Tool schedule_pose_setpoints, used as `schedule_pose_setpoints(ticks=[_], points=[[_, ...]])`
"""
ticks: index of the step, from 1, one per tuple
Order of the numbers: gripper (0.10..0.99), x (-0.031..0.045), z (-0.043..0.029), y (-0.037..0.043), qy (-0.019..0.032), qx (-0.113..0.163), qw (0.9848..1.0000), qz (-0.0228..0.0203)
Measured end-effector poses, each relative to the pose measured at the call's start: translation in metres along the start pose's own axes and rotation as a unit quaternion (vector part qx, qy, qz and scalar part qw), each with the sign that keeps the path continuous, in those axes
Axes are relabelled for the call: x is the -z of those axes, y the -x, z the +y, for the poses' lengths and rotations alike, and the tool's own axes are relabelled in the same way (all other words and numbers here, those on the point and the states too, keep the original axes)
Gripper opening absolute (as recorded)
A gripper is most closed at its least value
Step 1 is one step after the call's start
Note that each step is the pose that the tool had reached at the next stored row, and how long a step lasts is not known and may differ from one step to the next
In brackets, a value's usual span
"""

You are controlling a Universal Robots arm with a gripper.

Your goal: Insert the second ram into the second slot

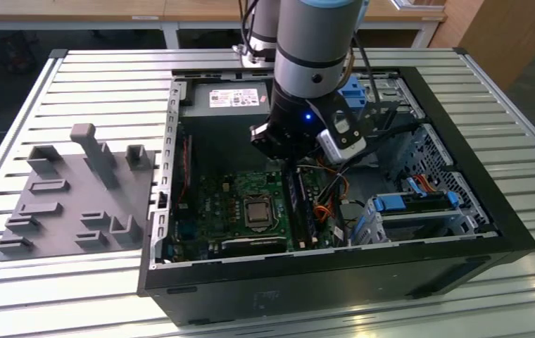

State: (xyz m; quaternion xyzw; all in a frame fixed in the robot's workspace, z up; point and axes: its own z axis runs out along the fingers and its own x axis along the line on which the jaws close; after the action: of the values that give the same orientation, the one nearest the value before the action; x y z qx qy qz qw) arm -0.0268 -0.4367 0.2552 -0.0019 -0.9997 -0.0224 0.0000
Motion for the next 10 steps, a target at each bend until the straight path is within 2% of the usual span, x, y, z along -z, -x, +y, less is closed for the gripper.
schedule_pose_setpoints(ticks=[6, 10], points=[[0.137, -0.0026, -0.0012, 0.0, -0.0001, -0.001, 1.0, 0.0], [0.137, -0.0026, -0.0044, 0.0002, -0.0023, -0.001, 1.0, 0.0]])
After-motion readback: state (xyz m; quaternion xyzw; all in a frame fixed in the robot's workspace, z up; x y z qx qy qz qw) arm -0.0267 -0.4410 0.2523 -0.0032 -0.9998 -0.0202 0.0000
